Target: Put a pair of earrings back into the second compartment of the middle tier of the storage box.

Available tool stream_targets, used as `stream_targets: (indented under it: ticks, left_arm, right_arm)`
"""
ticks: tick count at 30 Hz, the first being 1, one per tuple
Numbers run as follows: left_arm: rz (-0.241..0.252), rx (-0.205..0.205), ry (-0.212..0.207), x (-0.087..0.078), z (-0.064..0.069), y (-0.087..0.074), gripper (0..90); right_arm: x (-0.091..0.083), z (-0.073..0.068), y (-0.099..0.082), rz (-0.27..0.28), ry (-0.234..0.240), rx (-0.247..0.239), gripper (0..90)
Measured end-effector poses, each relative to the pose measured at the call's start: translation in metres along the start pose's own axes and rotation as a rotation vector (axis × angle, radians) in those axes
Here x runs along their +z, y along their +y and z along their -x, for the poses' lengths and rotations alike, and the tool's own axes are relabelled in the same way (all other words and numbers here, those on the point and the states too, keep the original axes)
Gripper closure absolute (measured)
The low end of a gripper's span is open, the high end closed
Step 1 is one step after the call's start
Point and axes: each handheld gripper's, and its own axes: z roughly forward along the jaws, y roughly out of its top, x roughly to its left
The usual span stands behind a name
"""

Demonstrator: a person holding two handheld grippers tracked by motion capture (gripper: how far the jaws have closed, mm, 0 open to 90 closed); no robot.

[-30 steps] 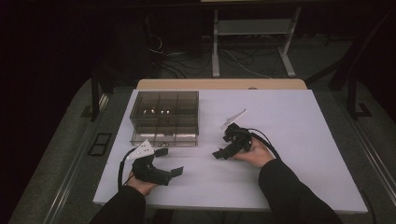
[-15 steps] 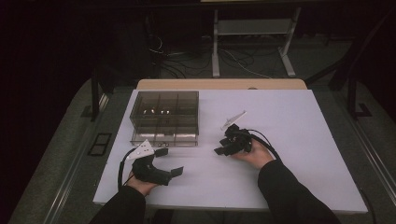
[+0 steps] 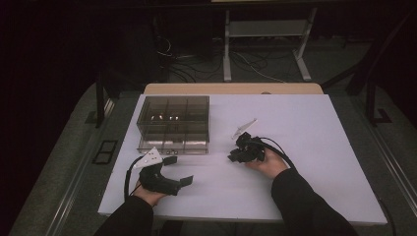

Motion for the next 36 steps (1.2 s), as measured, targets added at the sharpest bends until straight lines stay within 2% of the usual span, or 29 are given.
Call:
stream_targets:
  ticks: [5, 6, 15, 25, 33, 36]
  left_arm:
    - [0.000, 0.000, 0.000, 0.000, 0.000, 0.000, 0.0]
    - [0.000, 0.000, 0.000, 0.000, 0.000, 0.000, 0.0]
    - [-0.002, 0.001, -0.002, 0.001, 0.000, 0.000, 0.0]
    - [-0.003, 0.002, -0.003, 0.001, 0.000, 0.000, 0.0]
    - [-0.002, 0.001, -0.004, 0.001, 0.000, 0.000, 0.0]
    - [0.002, -0.003, -0.004, 0.001, 0.000, 0.000, 0.0]
  right_arm:
    - [0.000, 0.001, 0.000, -0.003, -0.008, -0.015, 78.7]
    - [0.000, 0.000, 0.000, 0.002, 0.006, 0.002, 78.8]
    - [-0.017, 0.000, 0.017, 0.046, 0.050, 0.002, 78.8]
    - [-0.032, -0.005, 0.043, 0.067, 0.067, -0.069, 78.8]
    - [-0.039, -0.014, 0.064, 0.087, 0.088, -0.105, 78.8]
    - [-0.042, -0.018, 0.073, 0.097, 0.089, -0.132, 78.8]
